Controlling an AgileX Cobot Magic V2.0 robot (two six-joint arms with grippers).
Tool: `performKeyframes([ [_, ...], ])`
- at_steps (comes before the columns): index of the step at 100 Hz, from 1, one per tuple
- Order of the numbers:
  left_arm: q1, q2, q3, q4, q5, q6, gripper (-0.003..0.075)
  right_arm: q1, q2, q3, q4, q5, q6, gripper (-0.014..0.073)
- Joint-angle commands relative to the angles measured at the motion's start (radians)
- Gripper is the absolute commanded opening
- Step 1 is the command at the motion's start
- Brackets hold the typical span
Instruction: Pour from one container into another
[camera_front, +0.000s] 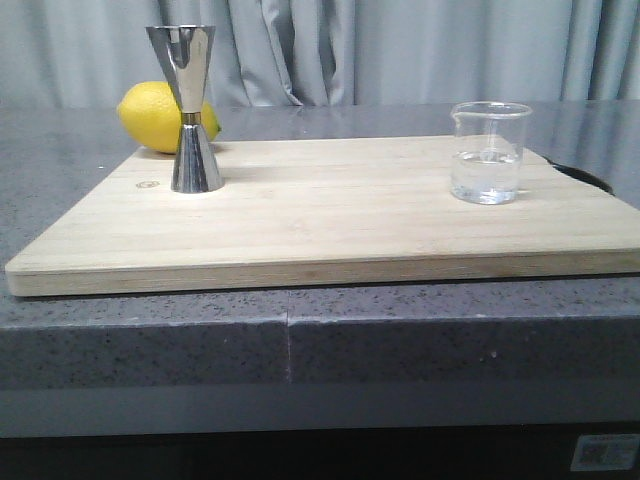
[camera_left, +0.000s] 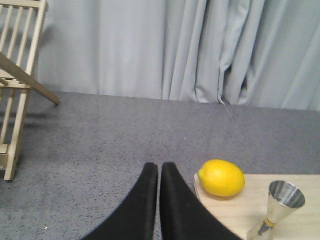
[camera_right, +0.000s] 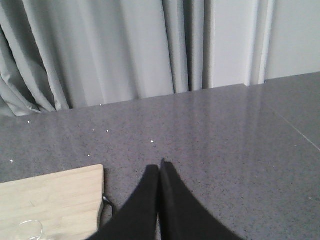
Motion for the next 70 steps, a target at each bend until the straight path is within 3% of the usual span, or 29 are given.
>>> performKeyframes([
  [1,-0.027,0.081,-0.081,-0.056,-0.015,0.067,-0.0018,-0.005,0.085,-0.07,-0.018,-0.046,-0.004,-0.0054],
  [35,-0.038,0.268,-0.098,-0.106,-0.009,0.074,-0.0018,0.004,0.247,-0.087,-0.044,-0.096,-0.004,-0.0054],
  [55,-0.038,0.32,-0.098,-0.145,-0.044,0.205,-0.0015,0.035,0.287,-0.087,-0.058,-0.143,-0.004,-0.0053],
  [70,-0.04,0.334,-0.098,-0.197,-0.139,0.308,0.0093,0.035,0.3,-0.087,-0.06,-0.156,-0.004,-0.0016],
])
